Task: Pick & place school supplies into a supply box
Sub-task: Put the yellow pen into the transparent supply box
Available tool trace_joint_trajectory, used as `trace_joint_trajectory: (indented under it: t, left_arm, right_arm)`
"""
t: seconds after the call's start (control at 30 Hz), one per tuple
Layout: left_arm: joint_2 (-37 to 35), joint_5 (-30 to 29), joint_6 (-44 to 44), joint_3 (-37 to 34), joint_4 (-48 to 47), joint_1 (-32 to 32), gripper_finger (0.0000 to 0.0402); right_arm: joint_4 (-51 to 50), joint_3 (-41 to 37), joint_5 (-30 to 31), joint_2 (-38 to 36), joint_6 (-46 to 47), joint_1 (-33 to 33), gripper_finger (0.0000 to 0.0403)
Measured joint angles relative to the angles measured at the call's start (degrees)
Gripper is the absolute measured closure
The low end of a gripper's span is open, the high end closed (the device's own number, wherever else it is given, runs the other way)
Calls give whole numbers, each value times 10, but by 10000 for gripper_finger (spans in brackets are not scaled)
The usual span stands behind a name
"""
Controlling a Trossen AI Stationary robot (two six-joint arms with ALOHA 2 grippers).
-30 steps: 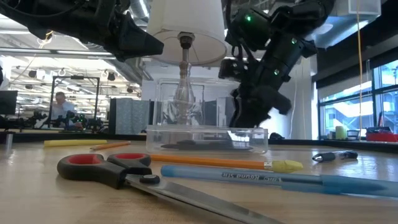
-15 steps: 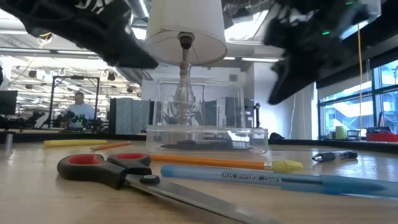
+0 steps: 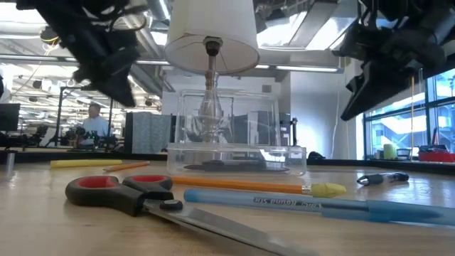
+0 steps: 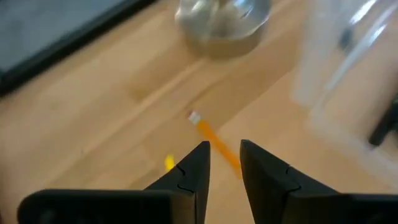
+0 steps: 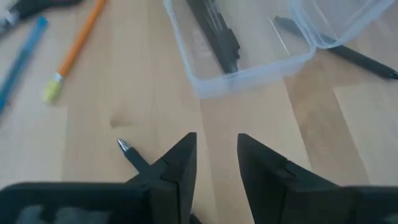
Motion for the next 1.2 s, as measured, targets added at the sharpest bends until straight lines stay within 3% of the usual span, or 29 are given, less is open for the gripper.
trace_joint_trajectory:
  t: [0.13,0.33,0.47,0.8,1.0,1.2]
  left_arm:
    - [2,20,-17,0,-13,4,326]
    - [2,27,47,0,-12,3,327]
    - [2,28,36,0,-11,3,322]
    - [2,27,3,0,-11,3,240]
    - [2,89,-49,0,-17,4,218]
    - [27,127,-173,0,-116,26,234]
  right_arm:
    - [0,-13,20,6,-2,0,283]
    - [5,-24,40,5,-3,0,283]
    - [8,-24,40,5,-3,0,283]
    - [8,-24,40,5,-3,0,283]
    - [8,-24,40,5,-3,0,283]
    - [7,-24,40,5,-3,0,283]
